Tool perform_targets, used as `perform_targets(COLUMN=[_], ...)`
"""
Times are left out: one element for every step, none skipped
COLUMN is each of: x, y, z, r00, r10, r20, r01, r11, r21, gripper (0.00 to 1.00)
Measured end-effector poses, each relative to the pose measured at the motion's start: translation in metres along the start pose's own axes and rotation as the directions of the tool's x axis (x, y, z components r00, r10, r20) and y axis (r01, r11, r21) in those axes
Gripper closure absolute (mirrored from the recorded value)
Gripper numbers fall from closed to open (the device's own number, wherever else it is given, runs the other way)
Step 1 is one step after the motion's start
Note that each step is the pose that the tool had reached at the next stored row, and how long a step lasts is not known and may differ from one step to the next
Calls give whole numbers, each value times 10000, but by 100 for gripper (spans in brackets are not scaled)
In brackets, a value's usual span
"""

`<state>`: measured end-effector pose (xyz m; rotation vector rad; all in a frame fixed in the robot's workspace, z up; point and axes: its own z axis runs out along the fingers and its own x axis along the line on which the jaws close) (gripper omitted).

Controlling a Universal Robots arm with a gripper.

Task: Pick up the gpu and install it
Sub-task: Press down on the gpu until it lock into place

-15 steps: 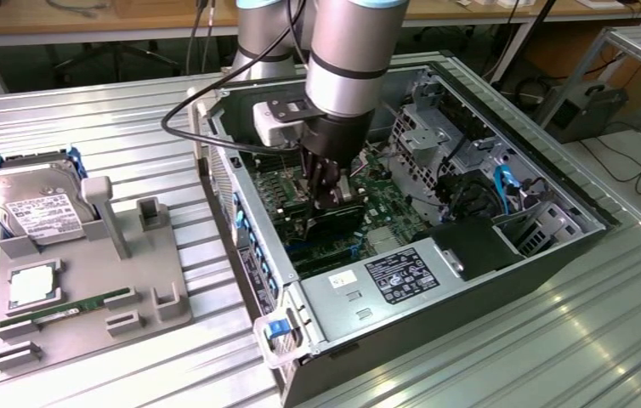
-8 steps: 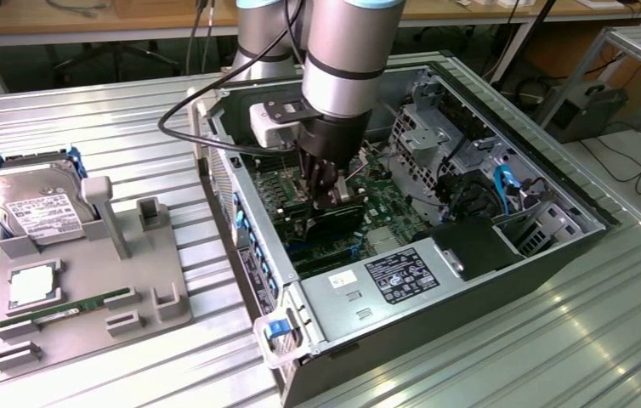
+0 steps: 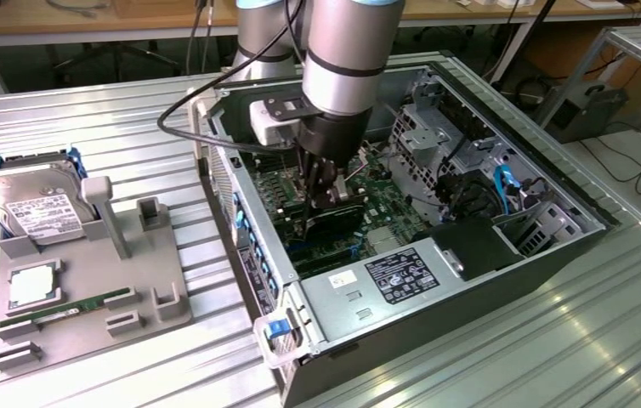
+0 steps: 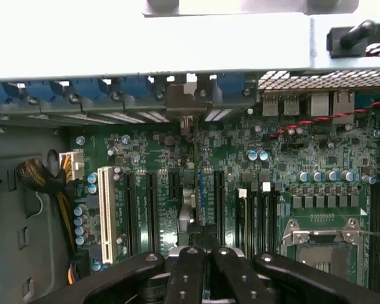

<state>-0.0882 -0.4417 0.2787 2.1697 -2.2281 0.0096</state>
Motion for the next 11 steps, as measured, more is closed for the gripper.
perform_targets(x=[2,4,5,7,8,8,8,8,8,8,8], y=[1,2,2,3,4,4,4,5,4,5,4], z=[-51,-104,-149,-225,-267,-275,-275,-276,-276,-276,-276], r00=[10000,10000,10000,10000,10000,10000,10000,10000,10000,10000,10000], r10=[0,0,-1,-1,-2,-2,-2,-1,-1,-1,-1], r20=[-11,-6,-10,-11,-10,-8,-8,-10,-10,-10,-10], r01=[0,0,1,1,2,2,2,1,1,1,1], r11=[10000,10000,10000,10000,10000,10000,10000,10000,10000,10000,10000], r21=[-5,-2,-4,-4,-5,-3,-3,-5,-4,-4,-4], gripper=[89,89,89,89,89,89,89,89,89,89,89])
